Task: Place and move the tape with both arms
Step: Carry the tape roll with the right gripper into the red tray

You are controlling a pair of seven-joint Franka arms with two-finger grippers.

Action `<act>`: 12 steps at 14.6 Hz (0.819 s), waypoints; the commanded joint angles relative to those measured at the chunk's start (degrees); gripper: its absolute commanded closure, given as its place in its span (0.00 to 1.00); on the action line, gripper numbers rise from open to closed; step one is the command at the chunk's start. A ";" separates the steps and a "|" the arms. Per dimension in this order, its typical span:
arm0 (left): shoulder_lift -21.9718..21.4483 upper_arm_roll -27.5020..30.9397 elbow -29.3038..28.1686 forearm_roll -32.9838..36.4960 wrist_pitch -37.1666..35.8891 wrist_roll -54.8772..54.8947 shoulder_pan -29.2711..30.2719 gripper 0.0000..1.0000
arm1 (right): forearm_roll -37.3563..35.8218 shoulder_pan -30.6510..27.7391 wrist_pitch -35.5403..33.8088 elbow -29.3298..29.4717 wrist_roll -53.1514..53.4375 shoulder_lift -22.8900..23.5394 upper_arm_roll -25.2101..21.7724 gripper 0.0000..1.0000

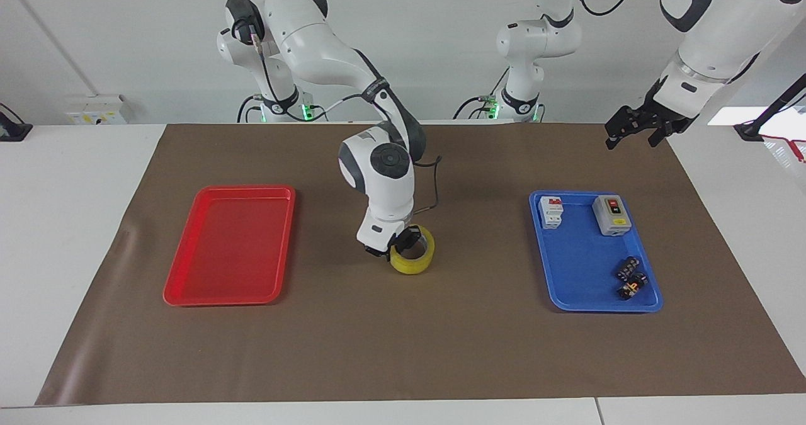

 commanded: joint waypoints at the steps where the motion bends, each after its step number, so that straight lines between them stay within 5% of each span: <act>1: -1.04 0.10 -1.02 -0.89 0.25 0.89 -0.01 0.00 | -0.85 -4.18 -6.28 1.51 -8.01 -3.59 0.64 1.00; 12: -1.04 0.10 -0.94 -0.89 0.78 0.54 0.43 0.00 | -2.43 -24.03 -8.58 -10.25 -43.43 -14.05 0.47 1.00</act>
